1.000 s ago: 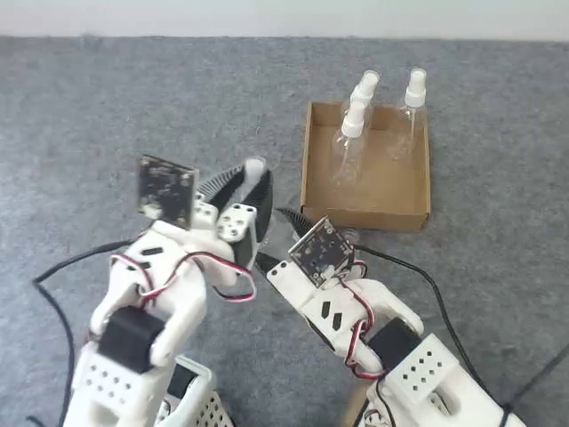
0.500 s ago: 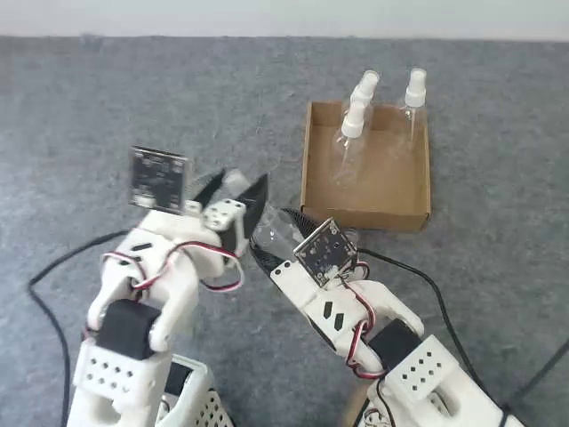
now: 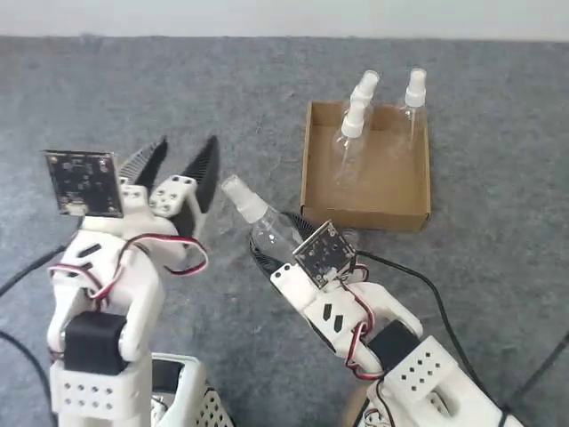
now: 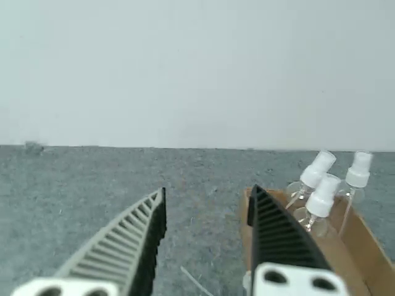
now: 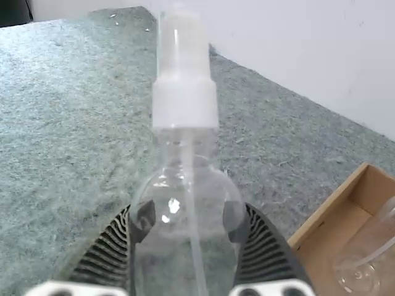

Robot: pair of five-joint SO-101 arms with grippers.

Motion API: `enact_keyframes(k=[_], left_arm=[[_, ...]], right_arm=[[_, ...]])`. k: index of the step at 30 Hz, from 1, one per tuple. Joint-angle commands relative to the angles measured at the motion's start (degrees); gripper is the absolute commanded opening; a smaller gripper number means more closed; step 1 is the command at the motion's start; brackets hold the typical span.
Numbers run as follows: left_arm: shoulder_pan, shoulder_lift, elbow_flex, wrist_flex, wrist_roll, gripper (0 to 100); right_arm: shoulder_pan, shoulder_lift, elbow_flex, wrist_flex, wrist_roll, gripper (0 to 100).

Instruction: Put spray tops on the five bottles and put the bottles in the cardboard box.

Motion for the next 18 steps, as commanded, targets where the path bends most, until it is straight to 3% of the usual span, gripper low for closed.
enact_keyframes(k=[1,13,18], left_arm=[[-0.7,-0.3,2.7,-0.4,-1.6,20],[13.1,-0.4,9.7,0.1,-6.0,20],[13.8,-0.4,9.7,1.2,-6.1,20]], right_arm=[[0.5,-2.2,-0.6,-1.4,-0.4,0.8],[0.7,-2.2,-0.9,-1.4,-0.4,0.7],[0.8,-2.2,-1.0,-1.4,-0.4,0.7]])
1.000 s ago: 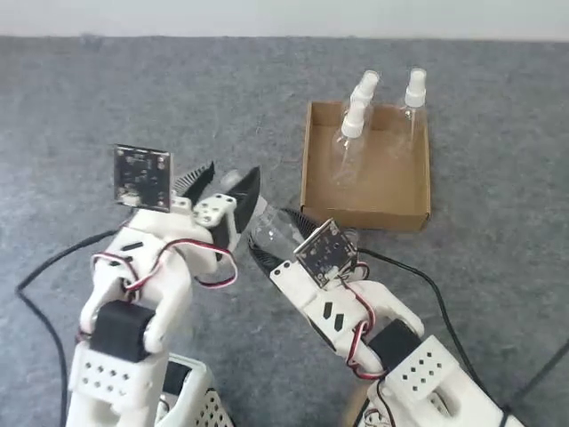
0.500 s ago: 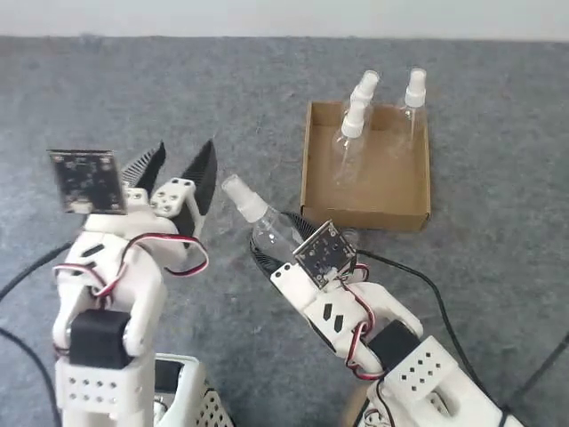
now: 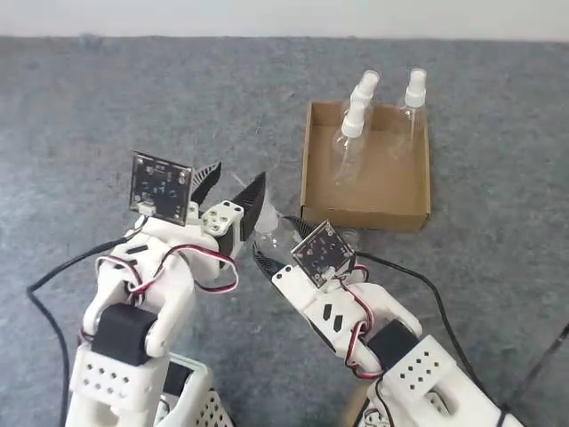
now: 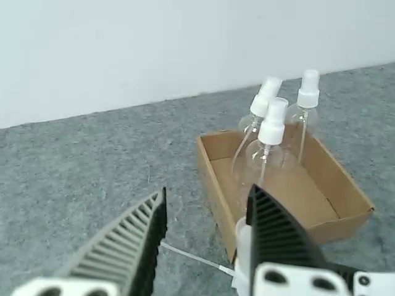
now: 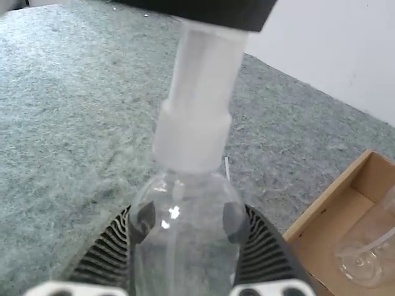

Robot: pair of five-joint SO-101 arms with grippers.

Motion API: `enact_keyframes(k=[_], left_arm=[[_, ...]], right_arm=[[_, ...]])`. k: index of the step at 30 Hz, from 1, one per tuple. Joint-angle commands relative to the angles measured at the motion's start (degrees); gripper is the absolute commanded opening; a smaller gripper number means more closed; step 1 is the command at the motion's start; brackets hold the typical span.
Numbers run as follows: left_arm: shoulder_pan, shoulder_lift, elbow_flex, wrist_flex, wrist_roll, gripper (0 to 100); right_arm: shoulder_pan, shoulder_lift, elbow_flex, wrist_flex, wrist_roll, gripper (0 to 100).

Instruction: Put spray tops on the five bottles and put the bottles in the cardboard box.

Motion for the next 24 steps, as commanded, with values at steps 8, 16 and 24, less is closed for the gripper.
enact_keyframes(k=[8,16,24], left_arm=[[-6.9,-0.3,-7.6,4.8,-1.1,20],[-14.6,-0.2,-13.1,12.5,-1.2,21],[-13.9,-0.2,3.6,2.5,-4.2,21]], right_arm=[[0.7,-2.3,-1.7,-1.5,-0.5,0.7],[2.2,-2.3,-2.9,-1.3,-0.7,0.7],[15.3,-1.7,-9.0,-0.8,-6.2,0.6]])
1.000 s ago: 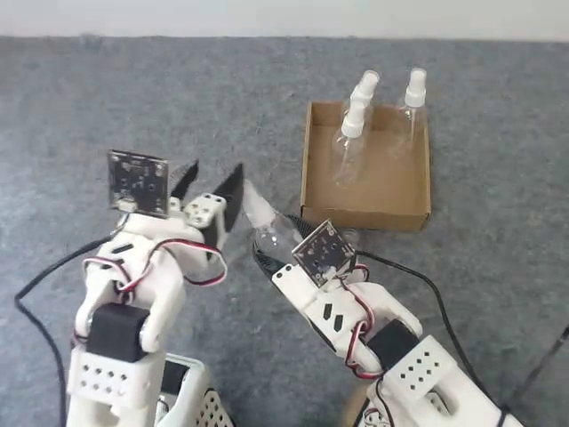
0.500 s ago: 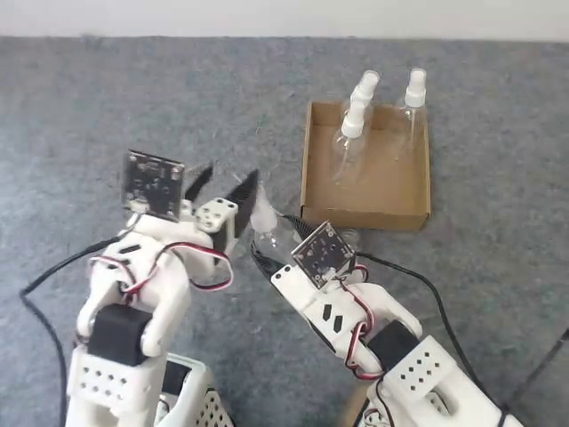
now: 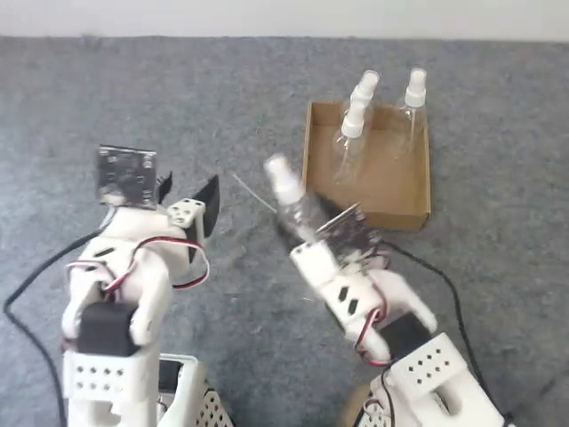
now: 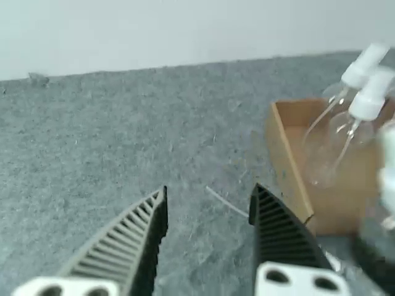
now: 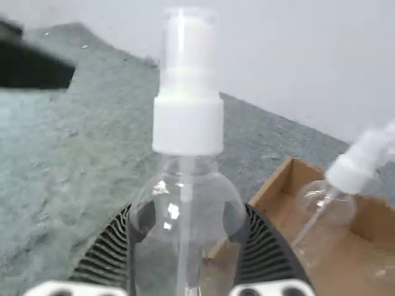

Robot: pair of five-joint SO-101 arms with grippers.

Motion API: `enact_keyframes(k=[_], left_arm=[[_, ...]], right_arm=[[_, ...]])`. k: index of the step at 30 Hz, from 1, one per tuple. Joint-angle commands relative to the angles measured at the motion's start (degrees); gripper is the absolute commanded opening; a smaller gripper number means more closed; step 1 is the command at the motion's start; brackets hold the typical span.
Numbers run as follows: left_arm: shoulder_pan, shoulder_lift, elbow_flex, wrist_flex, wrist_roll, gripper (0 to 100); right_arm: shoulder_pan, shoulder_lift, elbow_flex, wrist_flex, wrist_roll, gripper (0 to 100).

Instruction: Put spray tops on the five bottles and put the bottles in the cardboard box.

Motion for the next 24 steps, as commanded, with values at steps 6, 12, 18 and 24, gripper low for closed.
enact_keyframes(k=[6,12,18,24], left_arm=[[12.3,-0.9,10.5,-7.6,-3.3,21],[18.6,-0.9,13.3,-7.8,-4.6,24],[18.5,-0.9,13.9,-8.0,-2.6,39],[17.5,-0.9,13.9,-8.9,-2.5,39]], right_arm=[[3.3,-1.6,-7.3,-1.5,-7.3,0.6],[0.3,-1.6,-14.4,3.0,-3.9,0.6],[-5.2,-1.5,-20.1,10.7,-3.7,0.6],[-6.8,2.9,-20.0,12.9,-3.7,0.6]])
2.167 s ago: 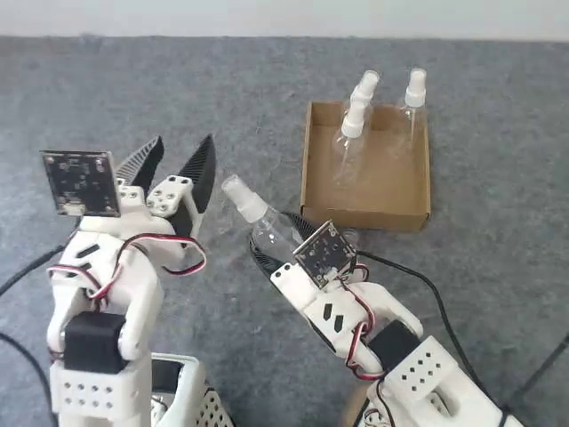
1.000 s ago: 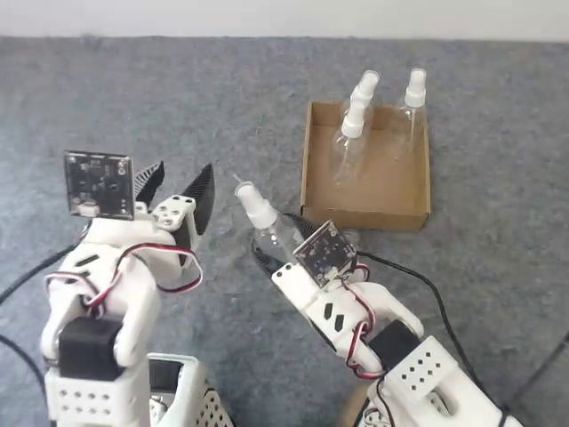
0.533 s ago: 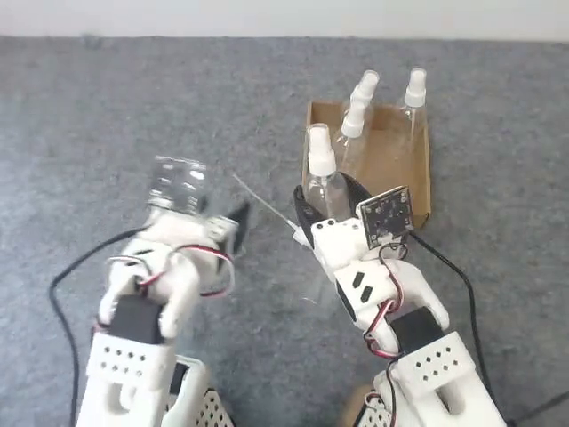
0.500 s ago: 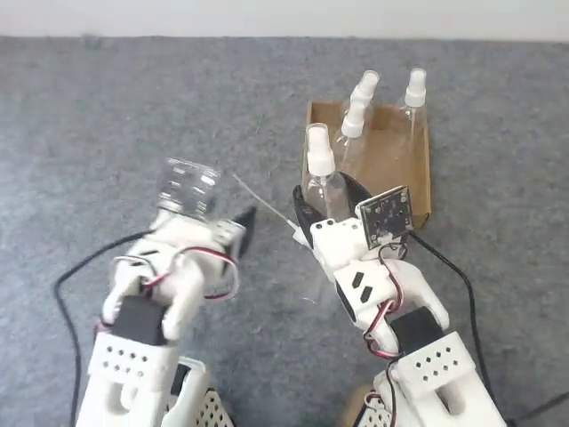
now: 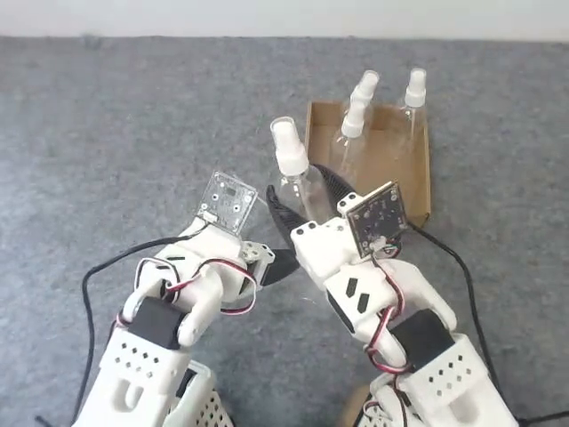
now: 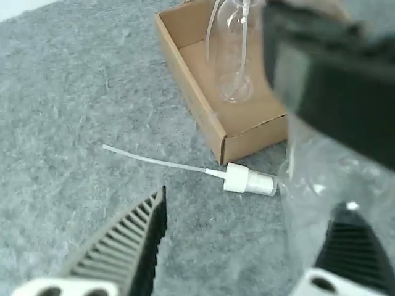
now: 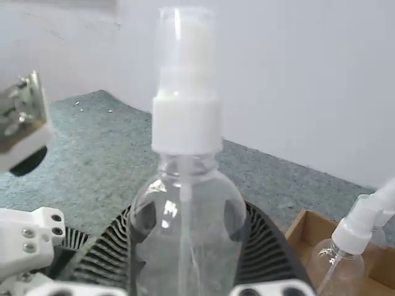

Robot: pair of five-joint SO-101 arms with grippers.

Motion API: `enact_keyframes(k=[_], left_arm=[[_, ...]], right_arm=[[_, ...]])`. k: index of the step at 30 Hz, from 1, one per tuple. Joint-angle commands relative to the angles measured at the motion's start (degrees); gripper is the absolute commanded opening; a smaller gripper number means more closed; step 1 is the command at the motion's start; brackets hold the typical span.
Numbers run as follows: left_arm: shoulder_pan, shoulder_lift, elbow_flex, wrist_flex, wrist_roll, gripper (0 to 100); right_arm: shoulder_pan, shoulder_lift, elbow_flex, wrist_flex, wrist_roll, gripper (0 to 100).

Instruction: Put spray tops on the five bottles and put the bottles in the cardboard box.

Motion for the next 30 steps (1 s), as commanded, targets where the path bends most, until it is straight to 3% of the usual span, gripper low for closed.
enact_keyframes(k=[1,4,11,15,20,24,30], left_arm=[[-0.8,-1.0,-0.8,-2.3,1.1,39],[-0.5,-1.1,-0.8,-2.3,1.1,39],[-0.6,-1.1,-0.7,-2.2,-1.9,39],[-1.0,-1.1,-0.8,-2.5,-1.8,39],[-3.9,-1.0,-0.7,-4.6,0.9,39],[-7.8,-0.9,1.8,-9.4,1.1,39],[-7.7,-0.6,2.5,-10.5,1.1,39]], right_arm=[[-1.6,3.1,-3.0,1.1,1.2,0.6],[-1.4,4.1,-2.5,-1.5,1.2,0.6],[-1.6,6.6,5.5,-18.2,1.1,0.6],[-1.5,11.0,6.4,-21.0,1.0,0.6],[-1.7,11.5,6.2,-20.5,0.9,0.6],[-1.6,7.2,4.9,-13.6,1.1,0.6],[-1.3,-0.8,2.4,-4.1,1.3,0.6]])
